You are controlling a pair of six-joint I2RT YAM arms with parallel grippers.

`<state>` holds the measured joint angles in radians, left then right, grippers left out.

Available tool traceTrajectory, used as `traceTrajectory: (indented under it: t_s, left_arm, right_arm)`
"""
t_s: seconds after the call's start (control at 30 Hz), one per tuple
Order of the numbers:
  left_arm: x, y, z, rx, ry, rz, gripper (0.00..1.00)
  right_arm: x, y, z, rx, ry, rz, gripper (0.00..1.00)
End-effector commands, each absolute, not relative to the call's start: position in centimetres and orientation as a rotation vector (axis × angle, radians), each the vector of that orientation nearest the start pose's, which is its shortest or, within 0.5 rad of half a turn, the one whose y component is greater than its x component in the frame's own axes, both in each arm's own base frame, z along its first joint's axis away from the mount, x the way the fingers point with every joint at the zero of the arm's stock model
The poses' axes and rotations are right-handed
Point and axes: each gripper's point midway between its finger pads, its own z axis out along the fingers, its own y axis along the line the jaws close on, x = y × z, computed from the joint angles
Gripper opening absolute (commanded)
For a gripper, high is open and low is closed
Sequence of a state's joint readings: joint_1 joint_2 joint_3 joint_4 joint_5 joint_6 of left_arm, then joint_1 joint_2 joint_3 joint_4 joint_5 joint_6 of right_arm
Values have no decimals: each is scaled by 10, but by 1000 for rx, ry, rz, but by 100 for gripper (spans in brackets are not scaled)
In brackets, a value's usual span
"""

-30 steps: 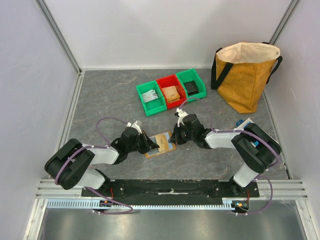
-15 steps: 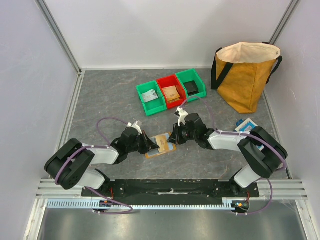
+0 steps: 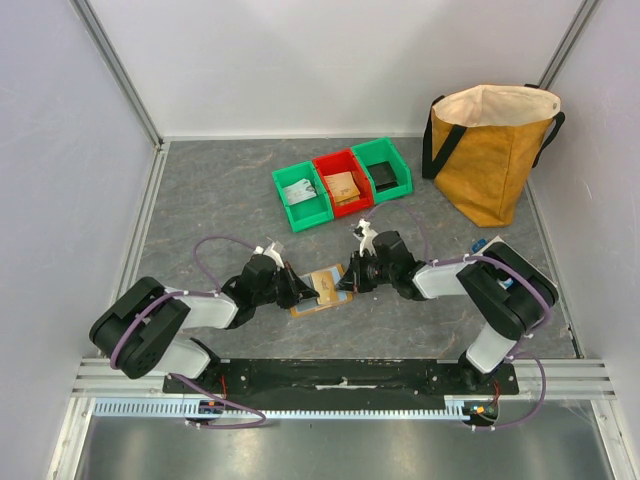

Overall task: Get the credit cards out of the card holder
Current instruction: Remove the credit card from the card holder.

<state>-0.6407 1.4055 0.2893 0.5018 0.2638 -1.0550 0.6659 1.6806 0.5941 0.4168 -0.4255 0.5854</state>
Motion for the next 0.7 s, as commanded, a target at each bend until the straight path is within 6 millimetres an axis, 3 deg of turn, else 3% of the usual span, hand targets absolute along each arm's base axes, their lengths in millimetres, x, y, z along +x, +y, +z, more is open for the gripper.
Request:
traceTrajectory:
  t_s: [0.0, 0.2, 0.43, 0.53, 0.67]
  left_arm:
    - [204, -252, 24, -398, 2445, -1161, 2]
    - [202, -250, 23, -413, 2451, -1149, 2]
    - [198, -243, 21, -423, 2465, -1117, 2]
    - [196, -242, 19, -424, 2471, -1113, 2]
    - [198, -246, 21, -406, 2473, -1120, 2]
  right_arm:
    - [225, 282, -13, -270, 2513, 1047, 2]
    - [218, 265, -33, -219, 2608, 972, 0]
    - [222, 254, -38, -193, 2633, 915, 0]
    - [221, 259, -31, -214, 2601, 963, 0]
    - [226, 279, 1, -272, 2466, 1127, 1]
